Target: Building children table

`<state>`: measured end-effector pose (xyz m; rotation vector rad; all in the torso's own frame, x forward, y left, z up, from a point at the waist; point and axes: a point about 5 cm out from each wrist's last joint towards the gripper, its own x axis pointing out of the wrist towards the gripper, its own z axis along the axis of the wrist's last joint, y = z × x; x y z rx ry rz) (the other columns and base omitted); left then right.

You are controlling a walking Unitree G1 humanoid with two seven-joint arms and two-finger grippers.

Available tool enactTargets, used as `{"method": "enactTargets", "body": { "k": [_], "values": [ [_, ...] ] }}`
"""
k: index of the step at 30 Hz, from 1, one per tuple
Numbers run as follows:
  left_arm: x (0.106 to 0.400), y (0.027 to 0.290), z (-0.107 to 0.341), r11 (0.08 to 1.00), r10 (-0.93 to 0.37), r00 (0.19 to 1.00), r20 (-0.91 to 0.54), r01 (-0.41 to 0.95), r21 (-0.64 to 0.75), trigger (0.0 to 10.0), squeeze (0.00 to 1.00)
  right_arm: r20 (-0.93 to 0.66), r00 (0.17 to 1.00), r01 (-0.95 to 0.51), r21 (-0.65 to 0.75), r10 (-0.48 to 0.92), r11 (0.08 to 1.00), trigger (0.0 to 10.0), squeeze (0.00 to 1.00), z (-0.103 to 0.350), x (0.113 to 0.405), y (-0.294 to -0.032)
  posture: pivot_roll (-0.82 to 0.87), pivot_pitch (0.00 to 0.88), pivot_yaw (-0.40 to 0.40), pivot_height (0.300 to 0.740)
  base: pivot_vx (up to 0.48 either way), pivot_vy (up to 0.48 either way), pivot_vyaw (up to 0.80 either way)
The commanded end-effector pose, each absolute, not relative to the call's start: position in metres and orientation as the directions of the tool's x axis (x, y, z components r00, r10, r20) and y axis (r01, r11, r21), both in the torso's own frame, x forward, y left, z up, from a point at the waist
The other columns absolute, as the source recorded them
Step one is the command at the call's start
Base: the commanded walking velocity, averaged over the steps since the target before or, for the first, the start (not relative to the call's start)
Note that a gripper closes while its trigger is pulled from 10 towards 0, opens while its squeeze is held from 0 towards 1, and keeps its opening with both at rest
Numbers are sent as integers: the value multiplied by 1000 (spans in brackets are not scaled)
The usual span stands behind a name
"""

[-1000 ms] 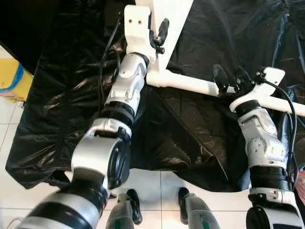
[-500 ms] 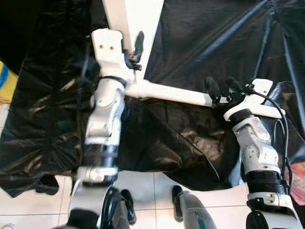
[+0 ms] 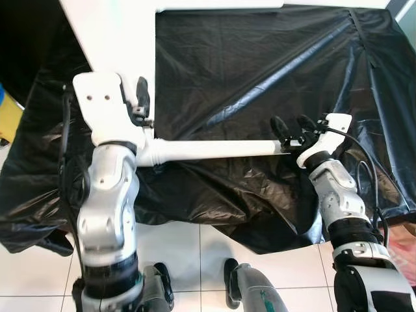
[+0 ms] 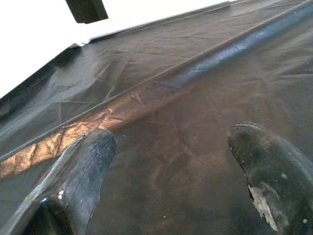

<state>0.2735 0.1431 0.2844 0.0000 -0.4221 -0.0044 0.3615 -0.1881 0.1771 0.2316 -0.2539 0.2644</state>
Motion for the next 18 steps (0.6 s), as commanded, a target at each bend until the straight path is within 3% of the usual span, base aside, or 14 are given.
{"method": "enactTargets", "body": {
  "k": [1, 4, 5, 12, 13, 18],
  "values": [
    [258, 134, 300, 998, -61, 861, 505, 62, 16, 10000, 0, 213, 950, -271, 210, 227, 939, 10000, 0, 160, 361, -188, 33, 147, -87, 740, 0, 0, 0],
    [264, 132, 294, 993, -119, 879, 461, 101, 63, 10000, 0, 216, 951, -269, 213, 223, 939, 10000, 0, 159, 363, -187, 32, 144, -78, 740, 0, 0, 0],
    [265, 130, 293, 989, -150, 875, 460, 132, 71, 10000, 1000, 218, 950, -269, 214, 223, 939, 10000, 0, 157, 362, -186, 25, 142, -73, 740, 0, 0, 0],
    [267, 127, 293, 977, -210, 872, 442, 168, 134, 10000, 1000, 221, 951, -265, 213, 218, 940, 10000, 0, 153, 360, -186, 7, 134, -62, 740, 0, 0, 0],
    [268, 126, 292, 972, -223, 873, 434, 166, 164, 10000, 0, 222, 951, -262, 214, 214, 941, 10000, 0, 153, 360, -187, -1, 126, -56, 740, 0, 0, 0],
    [268, 126, 291, 965, -232, 875, 425, 154, 210, 10000, 0, 226, 952, -255, 212, 207, 943, 10000, 0, 151, 359, -189, -5, 110, -55, 740, 0, 0, 0]
  ]
}}
